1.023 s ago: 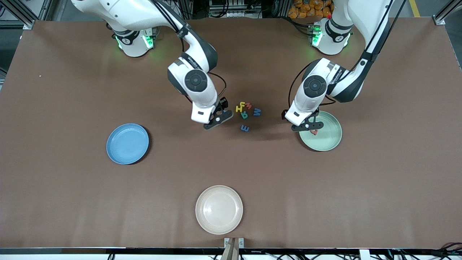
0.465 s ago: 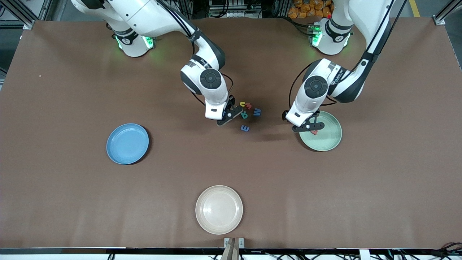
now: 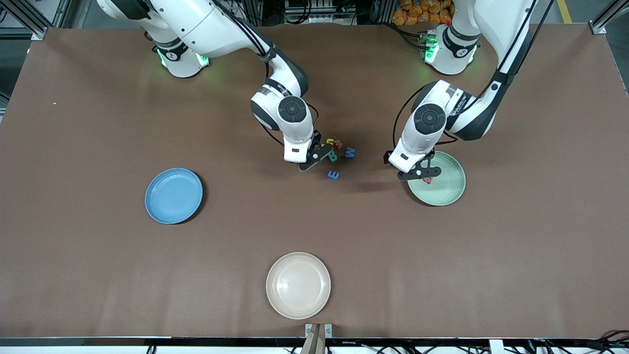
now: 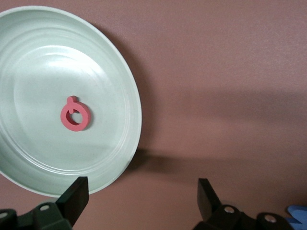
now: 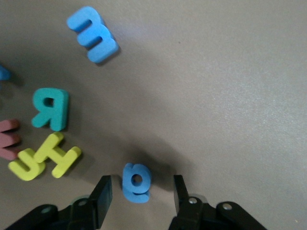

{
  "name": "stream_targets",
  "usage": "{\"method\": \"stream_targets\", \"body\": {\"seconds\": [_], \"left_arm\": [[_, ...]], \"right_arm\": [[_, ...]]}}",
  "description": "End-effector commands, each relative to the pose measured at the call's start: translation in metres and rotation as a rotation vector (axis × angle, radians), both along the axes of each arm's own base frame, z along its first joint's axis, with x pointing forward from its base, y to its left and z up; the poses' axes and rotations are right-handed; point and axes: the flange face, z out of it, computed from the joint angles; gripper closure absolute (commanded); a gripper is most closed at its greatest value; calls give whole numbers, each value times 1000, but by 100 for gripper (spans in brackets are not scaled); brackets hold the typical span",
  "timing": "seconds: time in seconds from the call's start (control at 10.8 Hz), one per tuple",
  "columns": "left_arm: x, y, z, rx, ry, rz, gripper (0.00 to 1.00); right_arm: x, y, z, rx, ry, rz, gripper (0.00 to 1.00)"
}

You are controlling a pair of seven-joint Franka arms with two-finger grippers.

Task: Sort upper and lower case letters into plates
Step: 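Grasp the small blue letter a with the right gripper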

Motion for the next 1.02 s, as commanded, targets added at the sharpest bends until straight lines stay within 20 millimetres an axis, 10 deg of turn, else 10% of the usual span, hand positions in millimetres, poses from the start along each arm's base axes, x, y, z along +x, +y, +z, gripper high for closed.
{"method": "stream_targets", "body": {"seconds": [0.0,0.46,0.93], "left_arm": [[3,-3,-2,-17,10,26,0],[5,-11,2,-28,6,66,0],[-25,-99,6,-64,-1,124,0]], "right_arm": [[-3,3,-6,-5,-21,-12,46],[-1,2,-4,-15,-37,13,100],[52,-56,69,-58,-22,-106,100]]}}
